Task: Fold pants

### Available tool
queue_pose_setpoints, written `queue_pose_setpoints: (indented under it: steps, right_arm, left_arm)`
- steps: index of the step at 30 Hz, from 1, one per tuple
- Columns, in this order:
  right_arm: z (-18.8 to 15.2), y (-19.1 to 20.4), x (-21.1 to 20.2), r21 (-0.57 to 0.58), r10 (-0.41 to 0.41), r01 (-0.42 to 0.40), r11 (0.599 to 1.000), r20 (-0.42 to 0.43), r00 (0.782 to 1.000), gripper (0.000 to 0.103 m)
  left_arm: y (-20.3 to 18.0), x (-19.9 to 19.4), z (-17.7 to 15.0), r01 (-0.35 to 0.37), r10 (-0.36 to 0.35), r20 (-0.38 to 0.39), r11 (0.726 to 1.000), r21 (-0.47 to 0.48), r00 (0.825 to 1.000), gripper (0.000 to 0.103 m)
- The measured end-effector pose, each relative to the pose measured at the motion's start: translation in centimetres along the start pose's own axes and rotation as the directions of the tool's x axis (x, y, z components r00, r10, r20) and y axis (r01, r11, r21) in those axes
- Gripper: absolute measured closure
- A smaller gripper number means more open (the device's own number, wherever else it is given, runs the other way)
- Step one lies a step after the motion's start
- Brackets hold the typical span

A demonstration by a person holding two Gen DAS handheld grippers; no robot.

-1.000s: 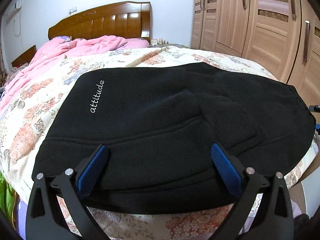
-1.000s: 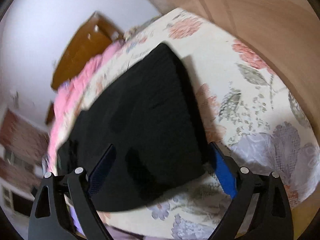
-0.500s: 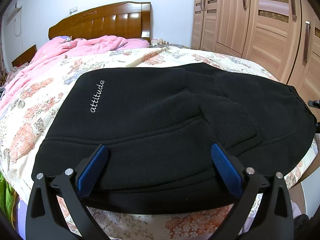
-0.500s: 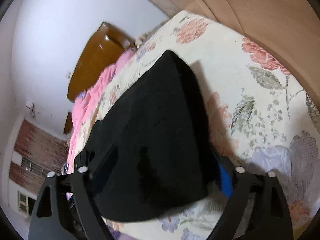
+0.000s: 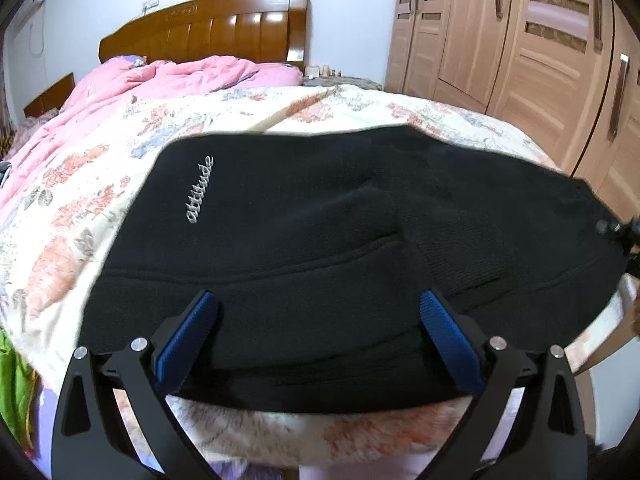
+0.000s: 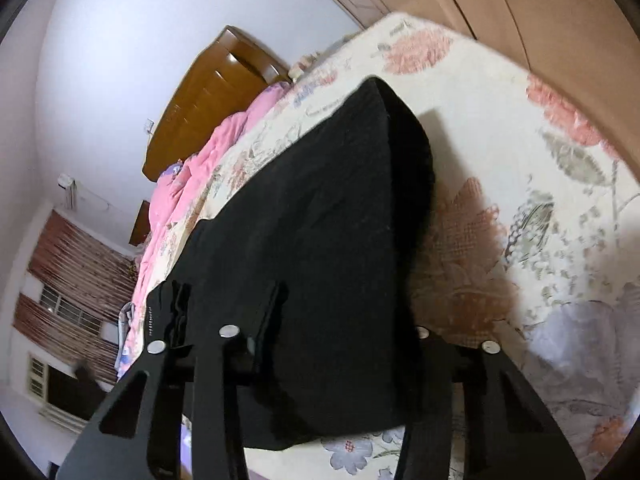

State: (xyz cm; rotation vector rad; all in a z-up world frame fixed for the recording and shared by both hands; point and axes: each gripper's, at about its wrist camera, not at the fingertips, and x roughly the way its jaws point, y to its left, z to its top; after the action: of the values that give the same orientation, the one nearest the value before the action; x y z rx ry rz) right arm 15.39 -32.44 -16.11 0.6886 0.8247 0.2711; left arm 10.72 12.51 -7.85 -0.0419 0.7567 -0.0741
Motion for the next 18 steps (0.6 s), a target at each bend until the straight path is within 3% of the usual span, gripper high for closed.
queue_pose_setpoints:
  steps: [2,5,7,9,10,12,16,18]
  right_arm:
    - [-0.3,0.7,-0.6,-0.047,-0.004,0.007,0.999,0.053,0.999,0.066]
    - [-0.3,2.0,-1.3,-0.075,-0.034,0.043,0.996,0.12,0.992,0.067]
    - [-0.3,2.2,-1.9,-0.064,-0.027,0.038,0.997,0.166,0.986,0.069]
    - [-0.3,2.3,-2.2,-0.047,-0.026,0.036,0.998,0.197,0.98,0.07]
    - [-0.3,2.2,-2.5,-0.033,-0.024,0.031,0.999,0.208,0.978,0.07]
    - [0.0,2.6,-2.7,-0.022,-0.02,0.026,0.999,0.222,0.975,0.07]
    - [0.1,7.6,-4.4,-0.115,0.012,0.022,0.993,0.282,0.959,0.07]
    - [0.3,12.2,-4.8,-0.223,0.041,0.031,0.974,0.307,0.951,0.07]
  left_arm:
    - [-0.8,-2.0,1.4,0.006,-0.007,0.062,1.0,0.03,0.998,0.002]
    - [-1.7,-1.8,3.2,-0.026,0.02,0.071,0.997,0.074,0.997,0.002]
    - [-1.7,0.6,4.2,-0.06,0.059,0.007,0.994,0.088,0.998,0.002]
    - [-1.1,4.3,4.0,-0.116,0.126,-0.098,0.988,0.098,0.987,0.002]
    - [-0.5,5.6,3.6,-0.105,0.115,-0.131,0.991,0.083,0.985,0.001]
    - [2.0,6.3,3.1,0.012,-0.018,-0.116,0.999,-0.053,0.993,0.001]
    - [2.4,4.7,3.1,-0.025,0.022,-0.097,0.999,-0.03,0.995,0.002]
    - [3.7,2.0,3.2,0.032,-0.032,0.002,0.996,-0.086,0.999,0.002]
